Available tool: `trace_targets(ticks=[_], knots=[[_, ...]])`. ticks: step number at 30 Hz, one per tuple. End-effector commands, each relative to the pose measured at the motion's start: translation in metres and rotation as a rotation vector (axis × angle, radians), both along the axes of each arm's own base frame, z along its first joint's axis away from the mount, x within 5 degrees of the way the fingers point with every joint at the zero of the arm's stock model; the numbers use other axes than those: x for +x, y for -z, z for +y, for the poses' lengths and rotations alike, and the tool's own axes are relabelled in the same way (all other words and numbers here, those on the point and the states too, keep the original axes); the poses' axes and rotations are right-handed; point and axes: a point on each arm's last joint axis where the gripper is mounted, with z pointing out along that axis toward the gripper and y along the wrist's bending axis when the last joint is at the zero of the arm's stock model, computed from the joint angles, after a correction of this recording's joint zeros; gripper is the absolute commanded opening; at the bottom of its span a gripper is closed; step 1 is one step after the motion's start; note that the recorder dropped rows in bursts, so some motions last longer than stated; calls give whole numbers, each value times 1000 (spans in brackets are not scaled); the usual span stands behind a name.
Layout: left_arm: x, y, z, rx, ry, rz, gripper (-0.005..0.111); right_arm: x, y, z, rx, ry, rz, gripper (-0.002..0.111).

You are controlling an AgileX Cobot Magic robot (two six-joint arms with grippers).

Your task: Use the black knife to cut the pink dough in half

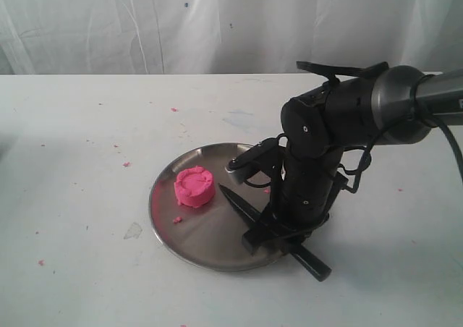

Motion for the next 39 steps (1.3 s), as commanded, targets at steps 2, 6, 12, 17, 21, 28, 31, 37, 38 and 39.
trace_targets(ticks=[2,6,12,17,21,28,31,37,38,39], knots=[[0,0,0,3,-2,-5,0,1,0,0,4,0,-16,31],[0,0,0,3,-2,-5,0,2,-5,0,11,-2,-32,31],[0,0,0,3,-2,-5,0,7,-44,-7,-26,-37,-157,31],[0,0,0,3,-2,-5,0,18,-71,-36,-182,67,-409,31],[0,0,0,3,-2,-5,0,40,-61,-89,-255,393,-560,31],[0,0,0,3,-2,-5,0,25,-8,-147,-130,638,-289,30],[0,0,0,3,-2,-5,0,21,-10,-140,-17,563,-229,26],[0,0,0,3,-2,-5,0,21,-51,-129,97,414,-316,21],[0,0,0,3,-2,-5,0,20,-57,-129,106,412,-340,21],[0,0,0,3,-2,-5,0,20,-62,-130,114,409,-363,21]])
